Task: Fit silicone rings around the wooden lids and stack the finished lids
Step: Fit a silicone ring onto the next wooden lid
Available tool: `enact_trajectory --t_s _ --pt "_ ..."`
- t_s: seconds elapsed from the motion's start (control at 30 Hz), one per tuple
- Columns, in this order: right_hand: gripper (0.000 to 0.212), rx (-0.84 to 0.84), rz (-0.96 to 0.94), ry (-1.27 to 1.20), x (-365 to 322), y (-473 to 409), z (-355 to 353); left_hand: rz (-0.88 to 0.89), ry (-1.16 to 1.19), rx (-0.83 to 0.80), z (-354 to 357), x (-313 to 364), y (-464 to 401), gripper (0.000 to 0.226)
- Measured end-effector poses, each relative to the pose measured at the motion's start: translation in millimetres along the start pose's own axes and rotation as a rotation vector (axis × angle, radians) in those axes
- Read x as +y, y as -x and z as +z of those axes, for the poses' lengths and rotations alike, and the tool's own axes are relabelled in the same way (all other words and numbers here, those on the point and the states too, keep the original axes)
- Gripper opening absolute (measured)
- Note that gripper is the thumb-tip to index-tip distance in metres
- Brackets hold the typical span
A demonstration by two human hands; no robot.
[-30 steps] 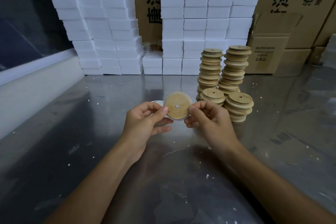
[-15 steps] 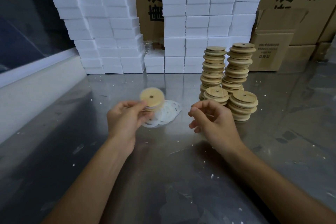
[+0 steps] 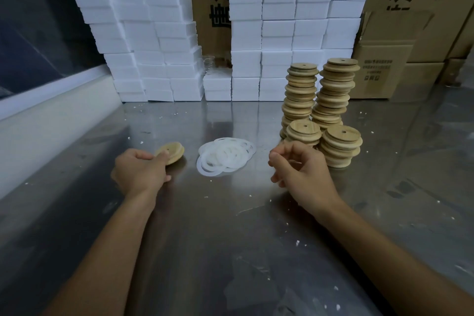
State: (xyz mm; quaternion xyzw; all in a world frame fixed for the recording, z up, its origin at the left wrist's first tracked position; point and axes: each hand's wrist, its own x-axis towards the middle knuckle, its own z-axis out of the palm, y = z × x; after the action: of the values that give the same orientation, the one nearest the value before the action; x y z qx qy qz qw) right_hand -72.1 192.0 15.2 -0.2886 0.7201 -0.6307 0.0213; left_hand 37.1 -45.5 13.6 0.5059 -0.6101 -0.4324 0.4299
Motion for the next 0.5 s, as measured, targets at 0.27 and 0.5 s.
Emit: enact_trajectory --t_s 0.27,0.5 --pt "0.008 -0.027 -0.022 0.031 3 -1 1 0.372 -0.458 -0.159 10 -4 5 0.019" --pt "0.008 -0.012 -0.118 0.056 4 0 0 0.496 -0.609 -0.247 14 -7 1 0.015"
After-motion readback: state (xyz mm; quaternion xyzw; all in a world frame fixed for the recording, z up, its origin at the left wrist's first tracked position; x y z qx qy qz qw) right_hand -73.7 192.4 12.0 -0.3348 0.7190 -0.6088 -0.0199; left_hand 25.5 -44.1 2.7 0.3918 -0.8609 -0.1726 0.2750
